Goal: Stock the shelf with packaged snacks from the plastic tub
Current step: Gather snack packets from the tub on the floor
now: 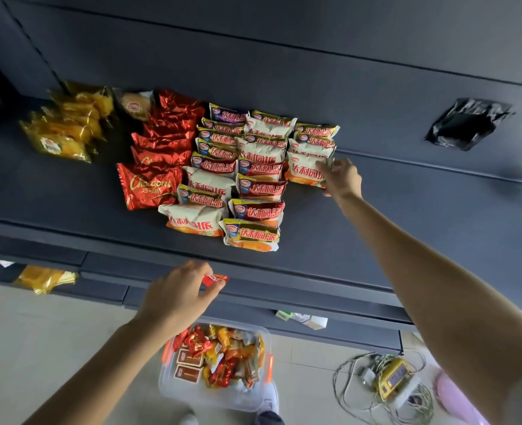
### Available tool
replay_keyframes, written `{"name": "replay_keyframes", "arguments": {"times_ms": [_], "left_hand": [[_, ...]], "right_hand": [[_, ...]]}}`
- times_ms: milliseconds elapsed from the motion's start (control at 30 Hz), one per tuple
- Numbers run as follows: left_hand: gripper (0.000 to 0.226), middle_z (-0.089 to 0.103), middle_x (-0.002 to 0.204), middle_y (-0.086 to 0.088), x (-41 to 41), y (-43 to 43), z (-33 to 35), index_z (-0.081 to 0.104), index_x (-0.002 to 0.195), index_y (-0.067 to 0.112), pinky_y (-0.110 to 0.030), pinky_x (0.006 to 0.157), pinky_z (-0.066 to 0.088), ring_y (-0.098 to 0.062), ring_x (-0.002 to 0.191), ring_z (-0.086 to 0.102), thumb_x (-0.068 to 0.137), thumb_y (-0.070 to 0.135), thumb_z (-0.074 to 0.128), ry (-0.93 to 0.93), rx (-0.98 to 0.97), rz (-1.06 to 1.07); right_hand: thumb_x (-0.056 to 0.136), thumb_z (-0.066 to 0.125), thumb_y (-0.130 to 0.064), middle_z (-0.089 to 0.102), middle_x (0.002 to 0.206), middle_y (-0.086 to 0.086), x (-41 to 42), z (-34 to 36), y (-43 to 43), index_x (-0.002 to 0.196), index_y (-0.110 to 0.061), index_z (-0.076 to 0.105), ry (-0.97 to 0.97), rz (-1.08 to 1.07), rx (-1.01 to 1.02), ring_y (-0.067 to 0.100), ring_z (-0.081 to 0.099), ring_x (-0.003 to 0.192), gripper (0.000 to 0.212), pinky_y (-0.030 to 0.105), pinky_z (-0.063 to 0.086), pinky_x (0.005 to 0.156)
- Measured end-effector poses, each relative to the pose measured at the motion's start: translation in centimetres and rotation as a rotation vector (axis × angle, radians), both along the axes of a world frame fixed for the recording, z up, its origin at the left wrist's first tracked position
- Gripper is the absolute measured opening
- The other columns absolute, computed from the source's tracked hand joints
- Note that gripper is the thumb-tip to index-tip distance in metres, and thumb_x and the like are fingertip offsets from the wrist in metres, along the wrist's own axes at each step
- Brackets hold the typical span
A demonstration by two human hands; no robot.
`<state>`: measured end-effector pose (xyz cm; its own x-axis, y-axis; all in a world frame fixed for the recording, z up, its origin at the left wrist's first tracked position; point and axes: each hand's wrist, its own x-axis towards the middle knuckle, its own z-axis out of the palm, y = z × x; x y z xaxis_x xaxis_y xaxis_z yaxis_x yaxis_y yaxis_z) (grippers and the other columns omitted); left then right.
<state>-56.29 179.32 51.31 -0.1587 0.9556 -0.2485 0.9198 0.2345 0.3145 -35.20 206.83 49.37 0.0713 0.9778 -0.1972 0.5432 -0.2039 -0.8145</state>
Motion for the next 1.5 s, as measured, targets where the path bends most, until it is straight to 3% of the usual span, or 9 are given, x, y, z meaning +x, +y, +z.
{"name": "replay_keyframes", "arguments": {"times_ms": [267,500,600,667,867,1100,1200,1367,1500], "left_hand": [[0.037,0.061,0.112,0.012,0.5,0.3,0.1,0.058,0.113,0.025,-0.021,0.072,0.045,-0.006,0.099,0.06,0.095,0.053,0.041,0.005,-0.01,-0.003],[0.039,0.06,0.114,0.011,0.5,0.4,-0.1,0.056,0.116,0.024,-0.021,0.07,0.047,-0.007,0.101,0.06,0.096,0.053,0.04,0.039,-0.033,-0.015],[0.04,0.061,0.115,0.009,0.4,0.4,-0.3,0.057,0.116,0.022,-0.025,0.073,0.05,-0.01,0.1,0.061,0.095,0.053,0.041,0.041,-0.043,-0.013],[0.042,0.062,0.115,0.006,0.3,0.1,-0.7,0.057,0.117,0.021,-0.03,0.074,0.053,-0.013,0.1,0.062,0.095,0.054,0.041,0.043,-0.064,-0.02],[0.046,0.059,0.119,0.002,-0.6,-2.2,-1.2,0.053,0.119,0.018,-0.03,0.071,0.047,-0.018,0.1,0.061,0.095,0.055,0.04,0.108,-0.101,-0.11],[0.061,0.052,0.134,-0.004,-3.5,-7.5,-1.4,0.041,0.138,0.014,-0.032,0.089,0.045,-0.02,0.118,0.051,0.094,0.056,0.042,0.155,-0.02,-0.2],[0.067,0.045,0.143,-0.007,-4.7,-10.3,-2.8,0.034,0.144,0.011,-0.033,0.103,0.038,-0.021,0.128,0.045,0.094,0.056,0.041,0.187,-0.063,-0.23],[0.071,0.038,0.149,-0.01,-5.7,-14.2,-6.8,0.028,0.148,0.012,-0.037,0.111,0.03,-0.025,0.134,0.039,0.094,0.056,0.044,0.214,-0.171,-0.229],[0.074,0.037,0.15,-0.014,-5.7,-16.3,-11.1,0.029,0.148,0.007,-0.039,0.113,0.029,-0.028,0.136,0.038,0.093,0.053,0.046,0.19,-0.235,-0.184]], "right_hand": [[0.086,0.063,-0.048,0.068,0.105,0.008,0.1,-0.5,0.9,0.113,-0.007,0.061,0.009,0.021,-0.065,0.013,0.067,0.074,0.048,0.016,0.049,0.038],[0.085,0.061,-0.054,0.066,0.105,0.008,1.1,-0.3,-0.4,0.119,-0.01,0.054,-0.029,0.016,-0.044,0.018,0.067,0.084,0.055,0.02,0.053,0.045],[0.082,0.057,-0.063,0.061,0.115,0.007,1.8,0.1,-1.9,0.119,-0.015,0.05,-0.103,0.011,-0.029,0.025,0.065,0.095,0.061,0.038,0.058,0.068],[0.084,0.052,-0.063,0.056,0.125,0.005,2.1,0.5,-3.9,0.124,-0.017,0.05,-0.264,0.041,-0.013,0.027,0.059,0.108,0.06,0.04,0.05,0.087],[0.094,0.042,-0.055,0.043,0.144,0.01,2.7,0.7,-13.1,0.145,-0.016,0.036,-0.556,0.254,0.04,0.031,0.041,0.131,0.065,0.041,0.038,0.1],[0.096,0.037,-0.055,0.02,0.158,0.005,1.5,0.1,-23.7,0.152,-0.013,0.017,-0.722,0.402,0.055,0.026,0.022,0.144,0.073,0.04,0.022,0.114],[0.094,0.035,-0.058,0.014,0.16,0.003,0.2,-1.0,-28.7,0.153,-0.015,0.009,-0.682,0.41,0.079,0.022,0.015,0.146,0.078,0.04,0.017,0.116],[0.092,0.024,-0.065,0.002,0.161,0.001,-0.9,-5.7,-34.8,0.153,-0.018,0.0,-0.706,0.567,0.002,0.019,0.003,0.148,0.08,0.033,0.002,0.117],[0.085,0.012,-0.077,0.006,0.161,0.005,-1.7,-11.4,-37.0,0.153,-0.02,0.001,-0.704,0.634,-0.113,0.022,0.008,0.148,0.09,0.039,0.008,0.118]]}}
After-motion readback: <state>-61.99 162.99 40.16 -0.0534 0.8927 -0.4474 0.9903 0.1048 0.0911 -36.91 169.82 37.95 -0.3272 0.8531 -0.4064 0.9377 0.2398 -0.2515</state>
